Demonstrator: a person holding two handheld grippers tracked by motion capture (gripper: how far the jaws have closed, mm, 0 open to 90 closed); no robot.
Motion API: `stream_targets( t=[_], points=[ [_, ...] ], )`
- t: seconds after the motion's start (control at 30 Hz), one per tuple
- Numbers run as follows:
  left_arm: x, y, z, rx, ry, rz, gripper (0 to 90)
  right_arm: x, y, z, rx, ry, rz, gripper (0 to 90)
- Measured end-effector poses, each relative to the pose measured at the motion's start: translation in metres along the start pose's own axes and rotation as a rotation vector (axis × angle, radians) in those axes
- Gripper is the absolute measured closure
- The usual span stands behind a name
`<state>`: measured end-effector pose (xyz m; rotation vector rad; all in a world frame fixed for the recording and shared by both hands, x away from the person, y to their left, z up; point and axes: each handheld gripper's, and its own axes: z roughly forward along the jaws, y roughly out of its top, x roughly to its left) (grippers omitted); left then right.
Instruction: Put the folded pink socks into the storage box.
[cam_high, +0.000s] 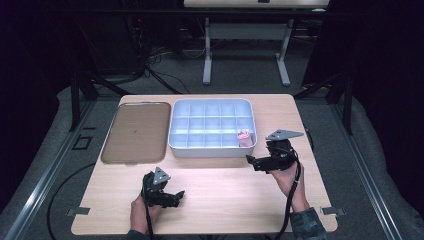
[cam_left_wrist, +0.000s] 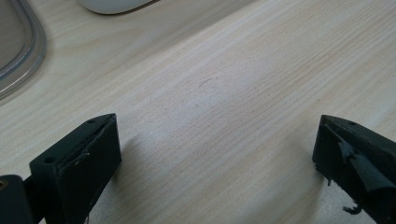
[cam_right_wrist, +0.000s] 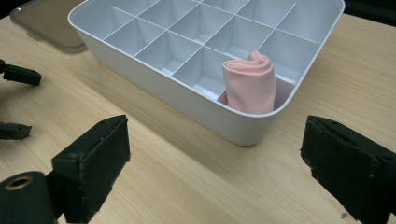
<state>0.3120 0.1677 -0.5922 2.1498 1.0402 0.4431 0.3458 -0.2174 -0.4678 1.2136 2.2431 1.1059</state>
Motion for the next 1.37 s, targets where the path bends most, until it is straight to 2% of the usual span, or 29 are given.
stream_targets(
  t=[0.1, 0.4, 0.5, 0.67, 0.73, 0.8, 0.93, 1.0, 1.13, 1.27, 1.37],
  points=[
    [0.0, 0.0, 0.0, 0.0, 0.0, -0.003, 0.8, 0.001, -0.009, -0.004, -0.025, -0.017, -0.004, 6.6],
    [0.0, 0.0, 0.0, 0.0, 0.001, -0.002, 0.7, -0.005, -0.047, -0.018, -0.024, -0.072, 0.021, 4.7],
    [0.0, 0.0, 0.0, 0.0, 0.0, 0.0, 0.7, -0.011, -0.062, -0.019, -0.015, -0.089, 0.035, 4.7],
    [0.0, 0.0, 0.0, 0.0, 0.001, -0.002, 0.7, -0.021, -0.086, -0.018, 0.03, -0.123, 0.052, 4.8],
    [0.0, 0.0, 0.0, 0.0, 0.001, -0.002, 0.7, -0.025, -0.098, -0.017, 0.04, -0.15, 0.066, 6.3],
    [0.0, 0.0, 0.0, 0.001, 0.001, 0.001, 0.7, -0.03, -0.109, -0.015, 0.057, -0.17, 0.089, 6.7],
    [0.0, 0.0, 0.0, 0.0, 0.001, -0.001, 0.7, -0.041, -0.131, -0.014, 0.081, -0.179, 0.135, 6.2],
    [0.0, 0.0, 0.0, 0.001, 0.002, 0.0, 0.7, -0.044, -0.138, -0.013, 0.086, -0.187, 0.155, 5.6],
    [0.0, 0.0, 0.0, -0.001, 0.003, -0.005, 0.7, -0.047, -0.147, -0.012, 0.089, -0.206, 0.154, 5.2],
    [0.0, 0.0, 0.0, 0.001, -0.001, -0.005, 0.7, -0.049, -0.155, -0.008, 0.115, -0.22, 0.14, 3.3],
    [0.0, 0.0, 0.0, 0.001, -0.001, -0.004, 0.7, -0.048, -0.159, -0.008, 0.096, -0.232, 0.136, 2.3]
  ],
)
